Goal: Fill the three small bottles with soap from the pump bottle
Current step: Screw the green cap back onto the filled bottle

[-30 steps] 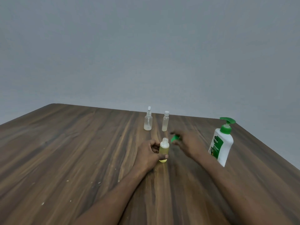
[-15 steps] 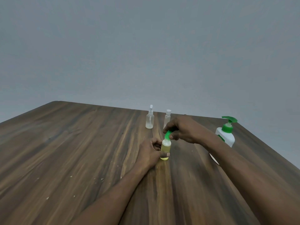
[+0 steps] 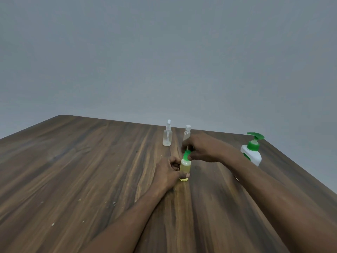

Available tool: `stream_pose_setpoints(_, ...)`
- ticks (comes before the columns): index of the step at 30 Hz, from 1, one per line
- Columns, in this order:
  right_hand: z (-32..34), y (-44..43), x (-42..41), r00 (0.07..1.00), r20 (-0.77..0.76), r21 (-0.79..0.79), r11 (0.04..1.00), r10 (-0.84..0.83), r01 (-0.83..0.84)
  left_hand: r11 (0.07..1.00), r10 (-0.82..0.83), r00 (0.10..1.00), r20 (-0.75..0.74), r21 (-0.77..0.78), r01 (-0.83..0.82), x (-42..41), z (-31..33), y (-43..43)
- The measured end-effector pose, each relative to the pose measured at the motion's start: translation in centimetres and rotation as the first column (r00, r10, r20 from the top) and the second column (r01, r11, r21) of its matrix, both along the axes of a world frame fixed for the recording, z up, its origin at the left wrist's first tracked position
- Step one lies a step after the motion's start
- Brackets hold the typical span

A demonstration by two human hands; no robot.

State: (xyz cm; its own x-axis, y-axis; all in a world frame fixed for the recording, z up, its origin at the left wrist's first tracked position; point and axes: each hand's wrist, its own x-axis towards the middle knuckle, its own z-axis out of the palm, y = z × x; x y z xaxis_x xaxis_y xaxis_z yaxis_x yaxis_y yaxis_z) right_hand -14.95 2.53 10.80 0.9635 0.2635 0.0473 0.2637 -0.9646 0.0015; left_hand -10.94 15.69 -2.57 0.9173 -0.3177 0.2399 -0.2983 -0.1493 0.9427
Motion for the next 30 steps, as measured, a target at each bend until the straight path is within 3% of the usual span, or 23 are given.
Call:
stream_pose_setpoints(4, -0.3, 0.0, 0.3, 0.999, 0.001, 0.039, 0.998, -0.052, 0.052, 1.000, -0.005, 1.000, 0.003, -0.007, 0.005, 0.1, -0.1, 0.0)
stream_pose_setpoints(8, -1.0, 0.4, 0.6, 0.983, 0.171, -0.112, 0.990, -0.071, 0.091, 1.000, -0.004, 1.000, 0.023, -0.004, 0.005, 0.0, 0.0, 0.1)
stream_pose_setpoints(14, -1.2, 0.0, 0.6, 0.999, 0.049, -0.023, 1.000, 0.005, -0.004, 1.000, 0.001, 1.000, 0.006, -0.019, -0.001, 0.1, -0.2, 0.0)
stream_pose_setpoints(18, -2.0, 0.4, 1.0, 0.960, 0.242, -0.133, 0.975, -0.140, 0.176, 1.000, -0.008, 0.999, 0.035, -0.011, 0.008, 0.2, -0.2, 0.0)
stream_pose_setpoints(23, -1.3, 0.0, 0.4, 0.995, 0.092, -0.073, 0.997, 0.041, -0.034, 1.000, 0.001, 1.000, 0.008, -0.013, -0.001, 0.2, -0.2, -0.1)
stream_pose_setpoints(25, -1.2, 0.2, 0.3, 0.994, 0.102, -0.069, 0.997, 0.026, -0.019, 1.000, -0.001, 1.000, 0.001, -0.012, 0.001, 0.3, -0.2, -0.1)
stream_pose_setpoints(28, -1.6, 0.7, 0.4, 0.978, 0.172, -0.095, 0.986, -0.117, 0.135, 1.000, -0.002, 1.000, 0.017, -0.009, 0.002, 0.4, -0.3, 0.0)
stream_pose_setpoints(30, -1.7, 0.7, 0.2, 0.970, 0.219, -0.094, 0.987, -0.107, 0.130, 1.000, 0.001, 1.000, 0.028, -0.006, -0.001, 0.3, -0.3, 0.0)
